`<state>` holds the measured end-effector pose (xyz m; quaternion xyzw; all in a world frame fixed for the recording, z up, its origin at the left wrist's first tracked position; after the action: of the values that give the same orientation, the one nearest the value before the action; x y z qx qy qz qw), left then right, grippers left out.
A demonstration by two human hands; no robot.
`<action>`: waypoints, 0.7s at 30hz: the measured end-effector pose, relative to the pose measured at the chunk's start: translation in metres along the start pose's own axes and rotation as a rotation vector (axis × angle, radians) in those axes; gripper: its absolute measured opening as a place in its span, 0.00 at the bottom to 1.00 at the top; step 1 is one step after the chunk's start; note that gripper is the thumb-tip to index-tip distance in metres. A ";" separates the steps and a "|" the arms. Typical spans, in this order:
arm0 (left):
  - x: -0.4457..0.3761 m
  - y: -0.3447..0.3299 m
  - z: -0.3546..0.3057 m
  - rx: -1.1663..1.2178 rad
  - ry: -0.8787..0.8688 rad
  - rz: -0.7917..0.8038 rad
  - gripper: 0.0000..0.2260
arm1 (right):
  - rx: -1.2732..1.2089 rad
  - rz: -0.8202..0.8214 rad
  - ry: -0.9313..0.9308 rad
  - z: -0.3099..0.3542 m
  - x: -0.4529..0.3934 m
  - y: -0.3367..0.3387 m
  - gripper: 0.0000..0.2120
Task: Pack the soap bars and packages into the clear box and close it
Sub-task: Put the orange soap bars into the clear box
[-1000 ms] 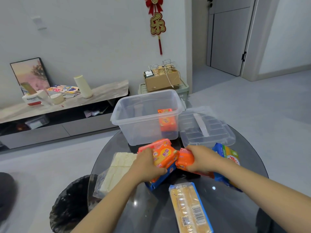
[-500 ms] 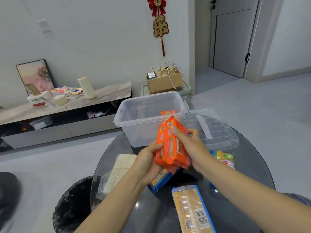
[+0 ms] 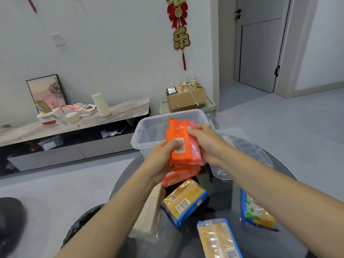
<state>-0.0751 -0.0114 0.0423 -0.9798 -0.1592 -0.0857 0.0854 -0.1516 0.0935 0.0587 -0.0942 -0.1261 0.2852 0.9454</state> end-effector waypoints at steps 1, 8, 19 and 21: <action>-0.004 0.001 -0.009 0.013 0.001 -0.006 0.12 | 0.041 0.048 0.015 0.010 -0.003 -0.002 0.17; -0.051 0.022 -0.064 0.196 0.021 -0.078 0.18 | 0.381 0.227 0.086 0.052 -0.048 -0.027 0.17; -0.144 0.075 -0.045 -0.309 0.463 -0.120 0.13 | 0.410 0.245 -0.441 0.004 -0.137 -0.040 0.08; -0.156 0.075 -0.033 -0.327 0.499 -0.113 0.13 | 0.446 0.216 -0.443 -0.005 -0.147 -0.039 0.08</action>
<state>-0.2008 -0.1341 0.0335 -0.9188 -0.1717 -0.3529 -0.0419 -0.2483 -0.0213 0.0361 0.1668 -0.2523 0.4179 0.8567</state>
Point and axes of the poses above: each hand's wrist, its own x-axis away from the middle knuckle, its own y-axis out of the back of the hand, z = x × y, the point moved 3 cm from there along -x, towards the middle knuckle, and after that the axes turned 1 degree about y, right-handed, at the moved point
